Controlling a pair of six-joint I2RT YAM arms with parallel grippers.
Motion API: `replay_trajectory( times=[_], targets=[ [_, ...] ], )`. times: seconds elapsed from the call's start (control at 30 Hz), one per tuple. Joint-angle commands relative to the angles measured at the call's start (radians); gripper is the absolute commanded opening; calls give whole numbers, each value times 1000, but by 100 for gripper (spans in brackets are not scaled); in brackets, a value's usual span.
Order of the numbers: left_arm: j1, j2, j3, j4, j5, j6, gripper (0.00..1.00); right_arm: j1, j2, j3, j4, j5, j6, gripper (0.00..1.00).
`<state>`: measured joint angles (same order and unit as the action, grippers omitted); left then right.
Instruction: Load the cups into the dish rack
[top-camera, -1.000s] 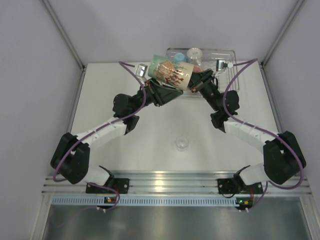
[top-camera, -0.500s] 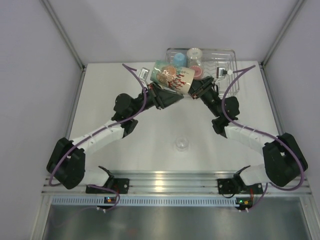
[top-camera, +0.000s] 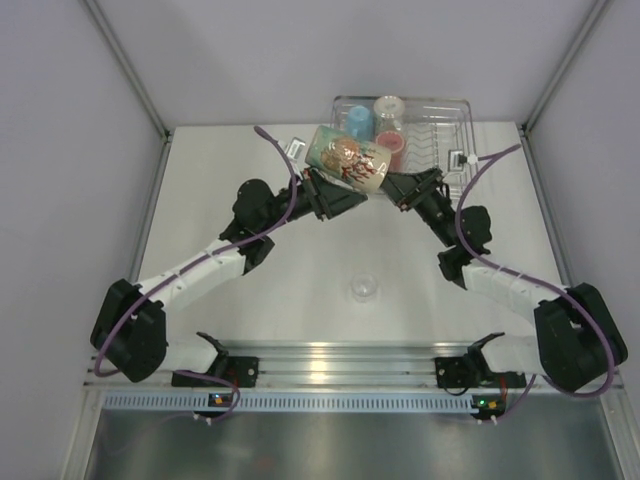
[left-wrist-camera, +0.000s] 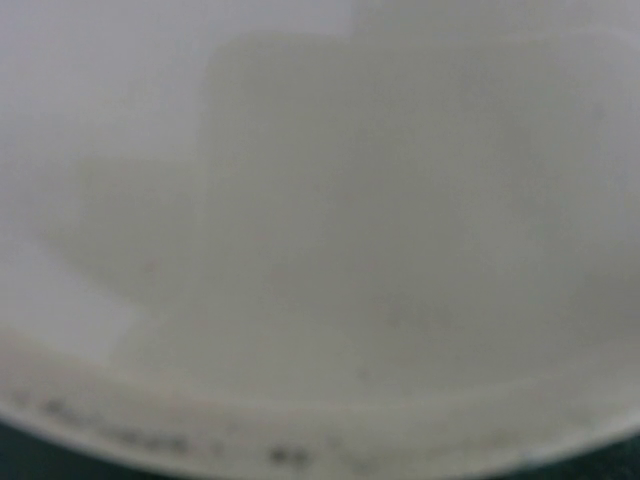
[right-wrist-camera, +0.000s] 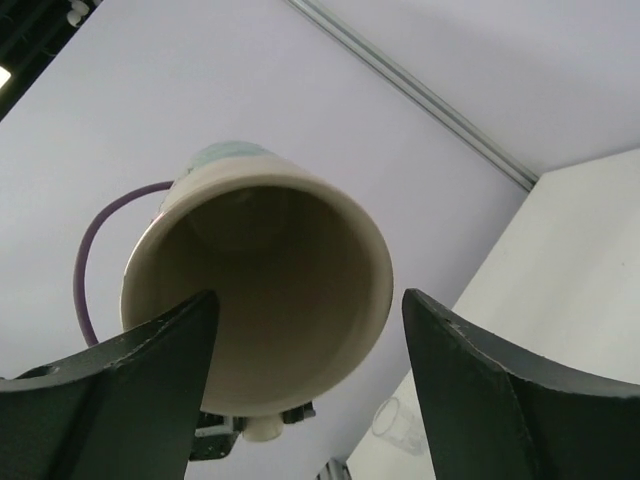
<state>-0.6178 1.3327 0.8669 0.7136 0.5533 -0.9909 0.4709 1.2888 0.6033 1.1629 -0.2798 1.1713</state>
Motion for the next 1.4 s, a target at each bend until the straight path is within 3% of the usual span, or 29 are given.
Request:
replay_trajectory(
  times=[0.0, 0.1, 0.3, 0.4, 0.43, 0.67, 0.93, 1.37],
  targets=[
    [1, -69, 98, 67, -30, 89, 0, -41, -63, -31, -3, -33, -18, 76],
    [1, -73, 121, 15, -46, 116, 0, -72, -89, -63, -43, -68, -21, 78],
    [1, -75, 243, -302, -137, 340, 0, -144, -207, -160, -169, -122, -44, 79],
    [1, -43, 343, -492, -220, 466, 0, -172, -310, -160, -371, -114, -120, 78],
    [1, -17, 389, -576, -242, 494, 0, -175, -372, -155, -510, -105, -181, 79],
    [1, 123, 589, -821, -483, 714, 0, -176, -660, -85, -928, 31, -453, 80],
    [1, 342, 830, -927, -727, 799, 0, -176, -868, -86, -1117, 140, -624, 81],
    [1, 707, 1110, -931, -727, 805, 0, -176, -964, -86, -1226, 232, -708, 83]
  ],
)
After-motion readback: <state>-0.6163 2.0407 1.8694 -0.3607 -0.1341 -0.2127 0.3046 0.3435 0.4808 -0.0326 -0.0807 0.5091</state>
